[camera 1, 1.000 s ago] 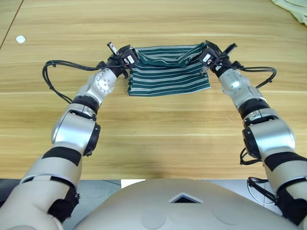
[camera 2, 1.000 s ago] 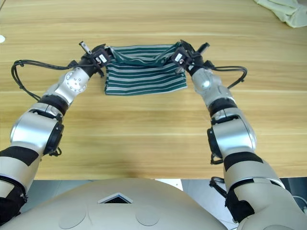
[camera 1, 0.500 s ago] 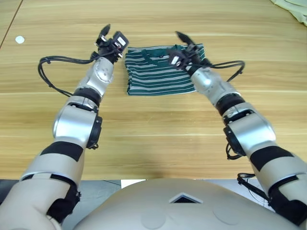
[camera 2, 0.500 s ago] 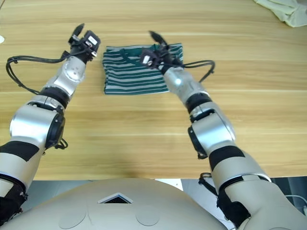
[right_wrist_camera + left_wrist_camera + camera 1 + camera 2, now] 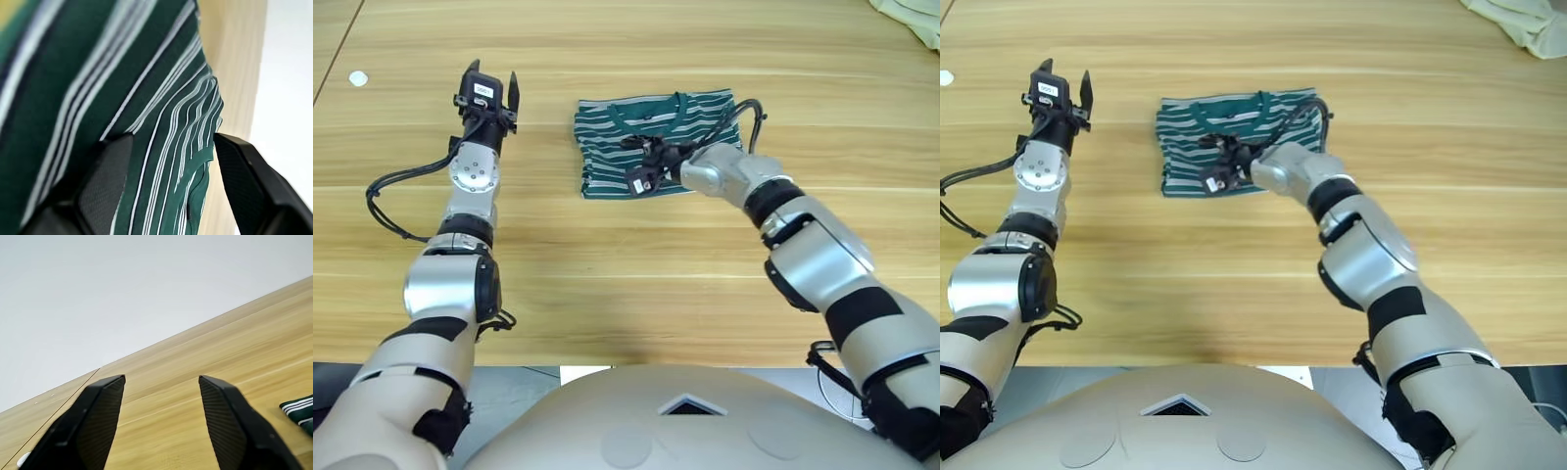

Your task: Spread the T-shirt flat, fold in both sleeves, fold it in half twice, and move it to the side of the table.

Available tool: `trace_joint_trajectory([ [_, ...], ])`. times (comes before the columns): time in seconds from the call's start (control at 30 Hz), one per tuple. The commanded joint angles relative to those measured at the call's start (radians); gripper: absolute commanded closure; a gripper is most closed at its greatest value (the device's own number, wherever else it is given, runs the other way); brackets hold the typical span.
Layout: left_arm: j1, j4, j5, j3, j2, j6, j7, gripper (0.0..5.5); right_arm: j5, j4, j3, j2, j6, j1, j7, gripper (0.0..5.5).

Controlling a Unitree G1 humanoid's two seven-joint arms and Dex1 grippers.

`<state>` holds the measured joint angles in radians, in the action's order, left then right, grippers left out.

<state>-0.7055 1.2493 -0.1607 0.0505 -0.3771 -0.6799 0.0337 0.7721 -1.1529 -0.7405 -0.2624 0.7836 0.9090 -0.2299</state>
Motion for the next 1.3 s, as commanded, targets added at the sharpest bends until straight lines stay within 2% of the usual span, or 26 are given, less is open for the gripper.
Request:
trace_joint_trajectory([
  [0.03,-0.009,-0.021,-0.063,-0.067,0.019,-0.04,0.018,2.7,-0.22,0.174,-0.007,-0.258,0.27,-0.252,-0.335,2.45],
  [0.1,-0.029,-0.024,-0.103,-0.112,0.033,-0.042,0.016,2.7,-0.403,0.353,0.032,-0.426,0.276,-0.404,-0.4,2.45],
  [0.17,-0.055,-0.029,-0.167,-0.171,0.041,-0.045,-0.002,2.7,-0.565,0.493,0.128,-0.571,0.235,-0.54,-0.407,2.45],
  [0.23,-0.078,-0.028,-0.215,-0.217,0.044,-0.046,-0.017,2.7,-0.643,0.565,0.211,-0.632,0.177,-0.609,-0.399,2.45],
  [0.33,-0.112,-0.024,-0.289,-0.294,0.06,-0.066,-0.014,2.7,-0.765,0.624,0.335,-0.569,0.125,-0.616,-0.34,2.45],
  [0.47,-0.129,-0.029,-0.338,-0.389,0.112,-0.201,0.08,2.7,-1.092,0.675,0.506,-0.358,0.012,-0.555,-0.314,2.45],
  [0.53,-0.146,-0.02,-0.304,-0.398,0.166,-0.247,0.17,2.7,-1.176,0.637,0.584,-0.283,-0.074,-0.507,-0.299,2.45],
  [0.63,-0.156,0.01,-0.335,-0.458,0.244,-0.241,0.279,2.7,-1.181,0.595,0.658,-0.216,-0.134,-0.465,-0.266,2.45],
  [0.7,-0.133,0.021,-0.392,-0.519,0.252,-0.243,0.31,2.7,-1.173,0.606,0.689,-0.186,-0.142,-0.459,-0.269,2.45],
  [0.8,-0.097,0.027,-0.472,-0.588,0.219,-0.216,0.262,2.7,-1.135,0.598,0.719,-0.166,-0.141,-0.453,-0.278,2.45],
  [0.93,-0.042,0.039,-0.528,-0.625,0.153,-0.151,0.171,2.7,-1.047,0.557,0.735,-0.164,-0.149,-0.439,-0.256,2.45],
  [1.13,0.12,-0.008,-0.5,-0.61,0.045,-0.146,0.026,2.7,-0.918,0.503,0.723,-0.155,-0.126,-0.467,-0.252,2.45],
  [1.3,0.381,-0.286,-0.374,-0.529,-0.017,-0.157,0.005,2.7,-0.823,0.485,0.711,-0.162,-0.119,-0.504,-0.235,2.45],
])
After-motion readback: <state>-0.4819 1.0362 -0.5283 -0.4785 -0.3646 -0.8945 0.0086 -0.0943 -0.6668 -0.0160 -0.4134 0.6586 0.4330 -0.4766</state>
